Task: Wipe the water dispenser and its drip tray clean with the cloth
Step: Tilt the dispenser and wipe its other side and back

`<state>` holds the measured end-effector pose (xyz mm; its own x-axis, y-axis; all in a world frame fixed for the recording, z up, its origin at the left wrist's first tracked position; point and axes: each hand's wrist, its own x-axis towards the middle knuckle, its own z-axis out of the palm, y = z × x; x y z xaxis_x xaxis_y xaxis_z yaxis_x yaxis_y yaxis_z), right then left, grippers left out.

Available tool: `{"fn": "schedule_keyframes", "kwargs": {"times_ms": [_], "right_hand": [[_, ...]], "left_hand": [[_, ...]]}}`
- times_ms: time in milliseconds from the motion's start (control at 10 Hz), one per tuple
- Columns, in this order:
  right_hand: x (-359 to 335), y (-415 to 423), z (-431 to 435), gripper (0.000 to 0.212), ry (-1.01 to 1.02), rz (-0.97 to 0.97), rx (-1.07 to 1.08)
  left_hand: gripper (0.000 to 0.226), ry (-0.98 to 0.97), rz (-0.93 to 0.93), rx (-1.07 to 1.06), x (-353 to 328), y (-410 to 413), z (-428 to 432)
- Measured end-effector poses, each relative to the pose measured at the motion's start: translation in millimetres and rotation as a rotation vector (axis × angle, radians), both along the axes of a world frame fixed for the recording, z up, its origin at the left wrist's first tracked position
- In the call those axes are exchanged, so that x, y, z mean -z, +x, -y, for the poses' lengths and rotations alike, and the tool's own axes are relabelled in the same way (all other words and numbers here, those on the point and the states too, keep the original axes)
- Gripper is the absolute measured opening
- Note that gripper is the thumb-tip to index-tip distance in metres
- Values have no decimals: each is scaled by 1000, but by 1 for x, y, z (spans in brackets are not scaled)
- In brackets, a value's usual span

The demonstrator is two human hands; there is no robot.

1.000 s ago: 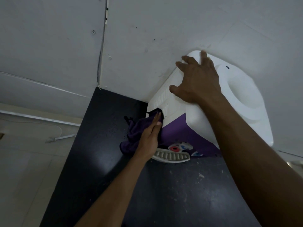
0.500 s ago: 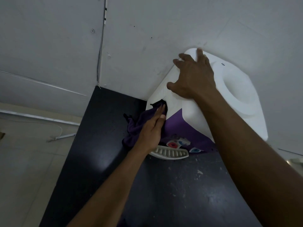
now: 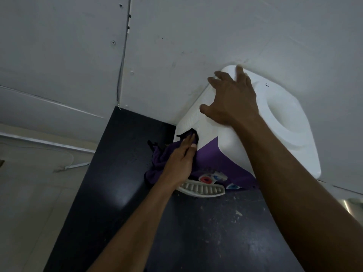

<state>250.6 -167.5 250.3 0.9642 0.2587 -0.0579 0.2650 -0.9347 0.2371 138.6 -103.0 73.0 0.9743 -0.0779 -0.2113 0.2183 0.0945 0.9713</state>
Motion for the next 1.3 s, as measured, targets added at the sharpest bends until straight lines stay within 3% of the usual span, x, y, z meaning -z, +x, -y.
{"fn": "schedule_keyframes", "kwargs": {"times_ms": [100, 300, 400, 500, 600, 1000, 1300], "right_hand": [[-1, 0, 0, 84, -1, 3, 3], [0, 0, 1, 84, 14, 2, -2], [0, 0, 1, 84, 22, 3, -1], [0, -1, 0, 84, 24, 4, 2], [-1, -2, 0, 84, 15, -5, 3], [1, -1, 1, 83, 37, 5, -3], [1, 0, 2, 84, 24, 12, -9]], "left_hand": [[43, -145, -42, -17, 0, 0, -7], [44, -776, -347, -12, 15, -27, -29], [56, -728, -287, 8, 12, -35, -21], [66, -462, -188, 0, 6, -27, -9], [52, -245, -109, 36, 0, -5, -1], [51, -160, -128, -64, 28, 44, 9], [61, -21, -400, -9, 83, 58, 2]]}}
